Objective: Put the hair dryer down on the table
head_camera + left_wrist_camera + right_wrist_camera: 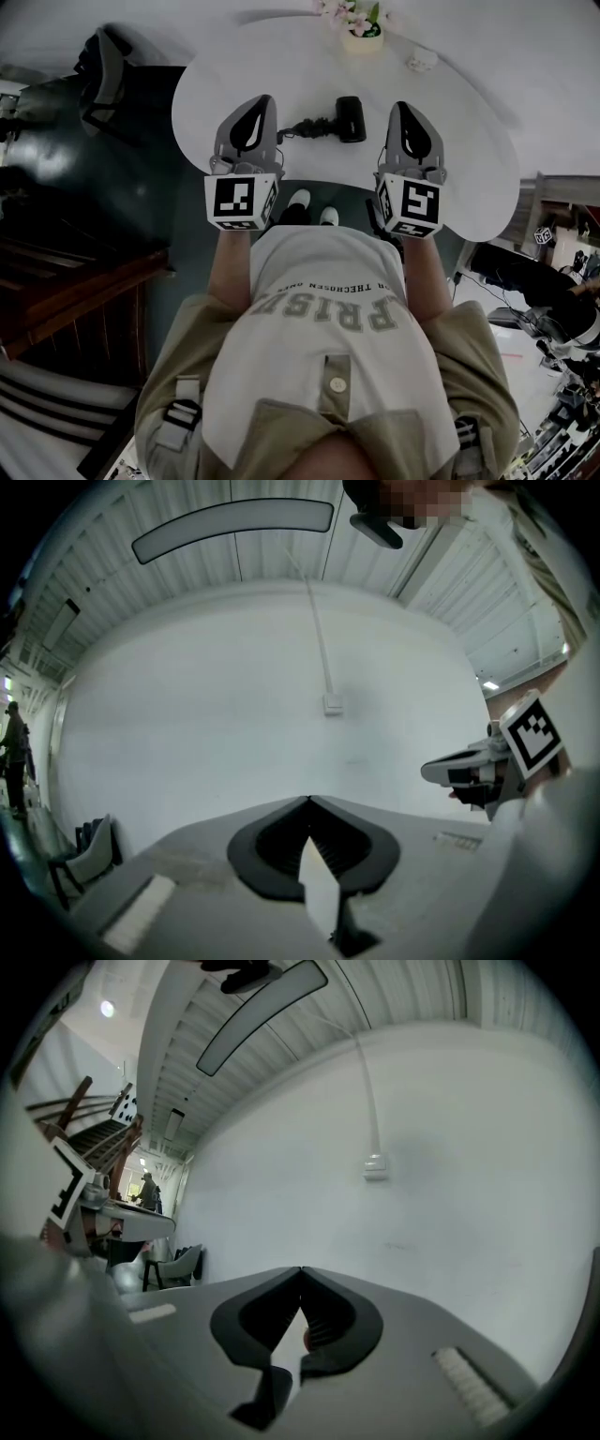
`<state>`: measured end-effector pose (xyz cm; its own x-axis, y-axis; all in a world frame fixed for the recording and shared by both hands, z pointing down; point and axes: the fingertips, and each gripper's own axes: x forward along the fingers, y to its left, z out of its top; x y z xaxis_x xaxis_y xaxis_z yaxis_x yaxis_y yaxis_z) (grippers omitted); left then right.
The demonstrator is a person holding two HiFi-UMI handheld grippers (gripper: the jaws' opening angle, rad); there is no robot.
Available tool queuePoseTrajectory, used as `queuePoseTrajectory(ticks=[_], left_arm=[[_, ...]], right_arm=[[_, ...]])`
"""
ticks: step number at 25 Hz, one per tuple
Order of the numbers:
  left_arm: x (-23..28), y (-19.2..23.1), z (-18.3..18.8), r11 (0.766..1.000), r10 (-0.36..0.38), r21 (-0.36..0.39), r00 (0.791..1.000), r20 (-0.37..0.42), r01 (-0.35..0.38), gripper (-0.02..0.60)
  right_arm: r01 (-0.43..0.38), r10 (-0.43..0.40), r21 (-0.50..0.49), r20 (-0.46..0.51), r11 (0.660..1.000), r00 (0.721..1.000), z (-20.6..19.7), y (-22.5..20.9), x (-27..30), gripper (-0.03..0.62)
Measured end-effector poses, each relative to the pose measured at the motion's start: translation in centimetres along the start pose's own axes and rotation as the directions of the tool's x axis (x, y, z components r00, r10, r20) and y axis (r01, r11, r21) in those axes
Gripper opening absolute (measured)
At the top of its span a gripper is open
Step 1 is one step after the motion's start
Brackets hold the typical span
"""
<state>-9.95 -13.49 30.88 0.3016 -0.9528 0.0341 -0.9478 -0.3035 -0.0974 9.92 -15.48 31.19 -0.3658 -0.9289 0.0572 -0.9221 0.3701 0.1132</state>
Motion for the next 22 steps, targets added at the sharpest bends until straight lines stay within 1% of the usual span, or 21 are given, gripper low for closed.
queuePoseTrajectory(ticks=[7,17,22], left_arm=[[-0.33,0.21,0.44,1.0,0.013,0.011,0.999,0.029,-0.013,0.006],[0.03,0.61,0.3,1.0,0.015,0.026,0.999,0.032,-0.016,0.006],[-0.05,0.35,0.01,1.0,0.011,0.009,0.999,0.036,-0.011,0.006]], right_arm=[[-0.006,0.006,-0.008,0.016,1.0,1.0,0.33,0.67,-0.3,0.005],[-0.004,0.004,-0.009,0.024,1.0,1.0,0.7,0.73,0.15,0.005],[-0.001,0.002,-0.008,0.03,1.0,1.0,0.51,0.8,-0.05,0.005]])
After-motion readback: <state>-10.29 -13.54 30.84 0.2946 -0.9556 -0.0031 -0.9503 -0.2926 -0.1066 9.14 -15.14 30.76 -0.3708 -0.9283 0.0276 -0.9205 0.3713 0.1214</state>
